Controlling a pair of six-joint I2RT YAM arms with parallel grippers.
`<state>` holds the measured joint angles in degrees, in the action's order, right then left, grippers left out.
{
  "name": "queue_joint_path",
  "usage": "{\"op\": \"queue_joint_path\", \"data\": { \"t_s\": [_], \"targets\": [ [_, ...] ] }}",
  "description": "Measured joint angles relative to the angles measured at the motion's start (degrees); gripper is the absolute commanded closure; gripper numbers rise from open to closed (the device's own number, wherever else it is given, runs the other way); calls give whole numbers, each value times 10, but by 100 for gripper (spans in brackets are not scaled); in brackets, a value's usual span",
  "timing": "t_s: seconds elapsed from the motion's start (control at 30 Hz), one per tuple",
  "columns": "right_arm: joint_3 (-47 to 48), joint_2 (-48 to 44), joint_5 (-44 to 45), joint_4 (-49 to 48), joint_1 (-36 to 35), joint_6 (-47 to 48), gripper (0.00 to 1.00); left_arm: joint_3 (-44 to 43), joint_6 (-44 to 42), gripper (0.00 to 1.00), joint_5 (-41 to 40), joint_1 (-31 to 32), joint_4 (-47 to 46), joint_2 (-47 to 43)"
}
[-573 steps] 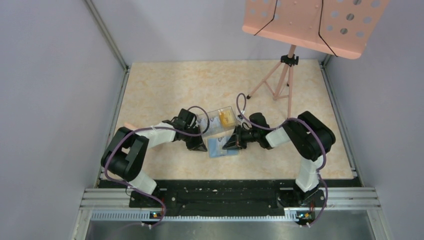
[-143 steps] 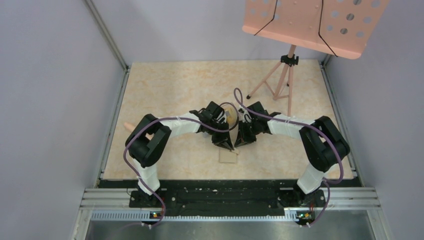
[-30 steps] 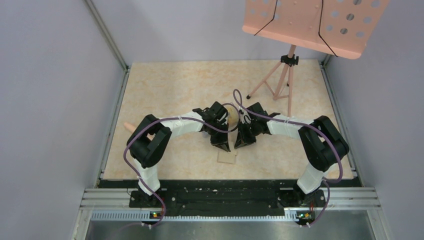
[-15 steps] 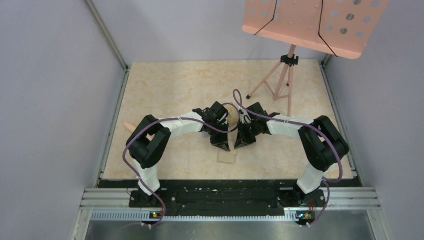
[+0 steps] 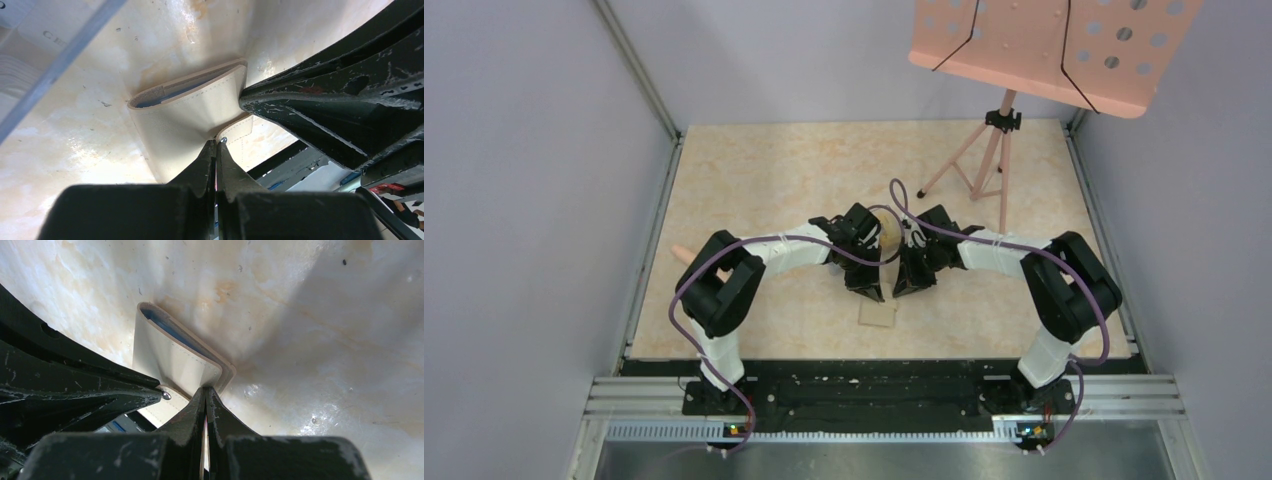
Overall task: Put the credit cards into the card holder
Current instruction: Close the card holder at the center of the board.
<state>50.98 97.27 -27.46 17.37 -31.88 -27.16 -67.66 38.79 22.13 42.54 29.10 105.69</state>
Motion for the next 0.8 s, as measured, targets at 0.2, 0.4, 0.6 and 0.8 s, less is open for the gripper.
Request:
{"op": "queue_joint_path", "data": {
  "t_s": [0.2,0.4,0.6,0.8],
  "targets": [
    [-4,-3,-7,-7,0,4,100,0,0,100,-2,0,1,0],
    [-30,-43,-13,-16,-4,6,100,0,0,100,-5,0,5,0],
    [-31,-68,-24,-24,-20,7,100,0,0,100,-6,0,7,0],
    [-31,-66,-26,-27,-31,6,100,0,0,100,-6,0,10,0]
  ]
}}
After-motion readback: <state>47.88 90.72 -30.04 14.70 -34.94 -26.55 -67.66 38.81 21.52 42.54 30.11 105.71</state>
